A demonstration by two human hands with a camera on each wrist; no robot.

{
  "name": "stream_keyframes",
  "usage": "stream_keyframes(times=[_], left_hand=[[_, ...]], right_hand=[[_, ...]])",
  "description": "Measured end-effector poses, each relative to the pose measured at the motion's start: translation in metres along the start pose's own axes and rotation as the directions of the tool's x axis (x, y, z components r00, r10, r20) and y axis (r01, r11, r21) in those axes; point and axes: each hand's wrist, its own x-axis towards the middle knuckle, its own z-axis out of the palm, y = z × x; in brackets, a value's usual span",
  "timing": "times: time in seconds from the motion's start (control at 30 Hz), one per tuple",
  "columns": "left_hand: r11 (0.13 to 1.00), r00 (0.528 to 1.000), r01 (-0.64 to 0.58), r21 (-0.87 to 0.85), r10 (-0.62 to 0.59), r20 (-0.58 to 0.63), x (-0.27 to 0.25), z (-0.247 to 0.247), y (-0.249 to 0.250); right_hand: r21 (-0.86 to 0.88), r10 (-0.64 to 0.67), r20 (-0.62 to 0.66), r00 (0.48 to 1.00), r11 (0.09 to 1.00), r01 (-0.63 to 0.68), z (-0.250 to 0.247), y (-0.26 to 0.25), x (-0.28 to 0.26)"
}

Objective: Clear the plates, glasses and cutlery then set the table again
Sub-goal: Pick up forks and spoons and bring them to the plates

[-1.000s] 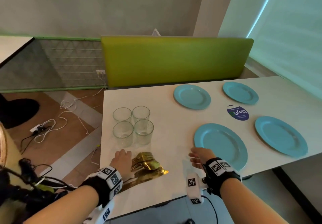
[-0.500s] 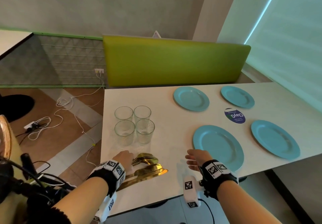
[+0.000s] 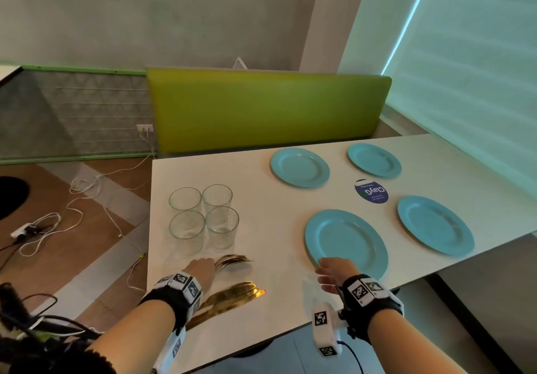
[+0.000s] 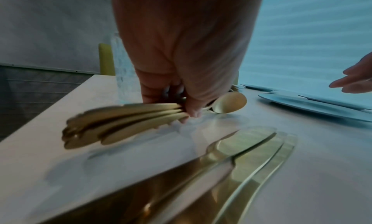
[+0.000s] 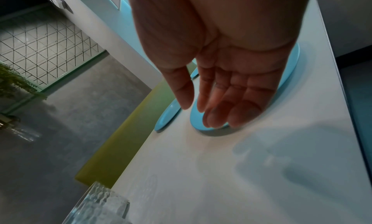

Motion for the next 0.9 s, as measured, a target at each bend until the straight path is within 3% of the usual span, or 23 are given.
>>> stream_keyframes(times=[0.13,0.27,0.4,0.57,0.7,0.9], left_hand=[[0.998,1.0,-0.024,-0.053,0.025,0.011,0.001,-0.008,0.024],[0.971,0.992,-0.094,-0.218,0.109,0.057,-0.003,-0.035,0.058],[0.852,0.97,-0.121,-0.51,0.21,0.122,-0.003,-0.057,0.093],[0.713,0.937,-0.169,-0.681,0.33,0.113,0.002,-0.066,0.135],[0.638,0.913,-0.176,-0.75,0.391,0.119,0.008,-0.064,0.165],[0.559,0.914,-0.124,-0.82,0.385,0.125,0.021,-0.061,0.206]], right_hand=[[-0.048,-0.002,-0.002,1.0,0.999,0.002,-0.003,-0.006,0.001],[-0.115,-0.002,0.041,0.999,0.993,0.006,0.006,-0.015,0.001],[-0.163,-0.041,0.105,0.994,0.985,0.058,0.018,-0.028,-0.006],[-0.142,-0.15,0.181,0.972,0.974,0.177,0.019,-0.039,-0.008],[-0.108,-0.247,0.118,0.962,0.96,0.26,0.002,-0.042,0.001],[-0.08,-0.259,0.081,0.963,0.961,0.265,-0.035,-0.046,0.027]])
